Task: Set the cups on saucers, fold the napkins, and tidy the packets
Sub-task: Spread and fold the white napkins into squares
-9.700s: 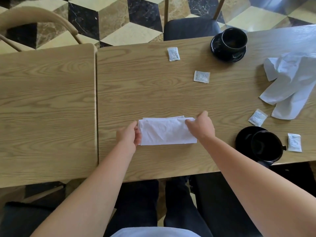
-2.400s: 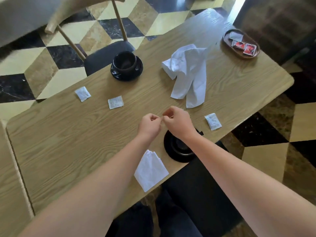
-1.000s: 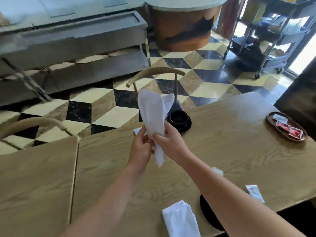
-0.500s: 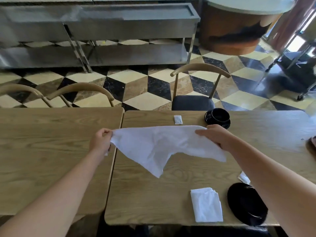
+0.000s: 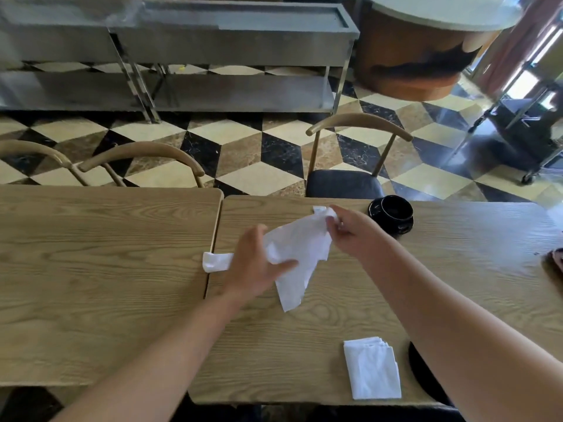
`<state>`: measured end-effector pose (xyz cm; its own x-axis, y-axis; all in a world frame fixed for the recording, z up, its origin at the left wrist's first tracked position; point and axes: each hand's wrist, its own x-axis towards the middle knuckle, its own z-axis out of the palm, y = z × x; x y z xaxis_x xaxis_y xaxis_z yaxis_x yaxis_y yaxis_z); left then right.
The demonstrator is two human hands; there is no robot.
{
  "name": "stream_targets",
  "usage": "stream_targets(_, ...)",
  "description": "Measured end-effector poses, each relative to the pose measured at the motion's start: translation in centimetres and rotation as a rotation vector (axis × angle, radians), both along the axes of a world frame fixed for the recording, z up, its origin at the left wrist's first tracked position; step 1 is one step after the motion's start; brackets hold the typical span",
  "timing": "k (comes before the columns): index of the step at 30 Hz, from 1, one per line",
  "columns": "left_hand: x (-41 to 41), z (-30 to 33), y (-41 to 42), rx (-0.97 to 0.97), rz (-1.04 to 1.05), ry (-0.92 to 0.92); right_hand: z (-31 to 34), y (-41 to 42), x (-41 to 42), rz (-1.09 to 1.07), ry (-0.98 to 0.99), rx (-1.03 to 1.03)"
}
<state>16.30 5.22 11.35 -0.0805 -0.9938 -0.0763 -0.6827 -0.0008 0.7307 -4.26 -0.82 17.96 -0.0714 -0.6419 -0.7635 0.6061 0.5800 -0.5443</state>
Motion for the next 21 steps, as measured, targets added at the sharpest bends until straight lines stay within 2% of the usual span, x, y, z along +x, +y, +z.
stream_targets(1,-2.3,0.1,0.6,0.064,-0.021,0.076,0.5,-0.2,1.0,-0.058,-0.055,-0.003)
stream_targets(3,-5.5,0.3,0.8,0.113,0.063,0.219,1.6,-0.4,2.5,-0.091,-0.133,-0.055)
stream_targets(5,-6.8,0.6,-0.3,0.041,0.239,0.297,3.0,-0.3,3.3,-0.039,-0.151,-0.107)
stream_targets(8,-5.5,1.1,-2.3,-0.133,0.428,0.256,4.4,-0.2,3.0,0.058,-0.048,-0.167)
stream_targets(10,-4.0,2.1,-2.8,-0.257,0.421,0.232,5.0,-0.2,1.8,0.219,0.245,-0.233)
stream_targets(13,-2.2,4.5,-3.5,-0.391,0.266,0.174,5.3,0.0,-0.6,0.779,1.035,-0.343)
stream_targets(14,-1.9,5.4,-3.9,-0.408,0.203,0.144,5.6,-0.1,-0.9,0.889,1.22,-0.387)
stream_targets(15,-1.7,6.3,-4.4,-0.413,0.139,0.109,6.1,-0.2,-1.0,0.938,1.323,-0.459)
stream_targets(18,-1.6,8.7,-6.2,-0.435,-0.038,-0.048,7.2,-0.7,0.0,1.052,1.441,-0.738)
stream_targets(21,-2.2,10.9,-7.2,-0.39,-0.19,-0.177,7.5,-0.8,1.7,1.214,1.551,-0.78)
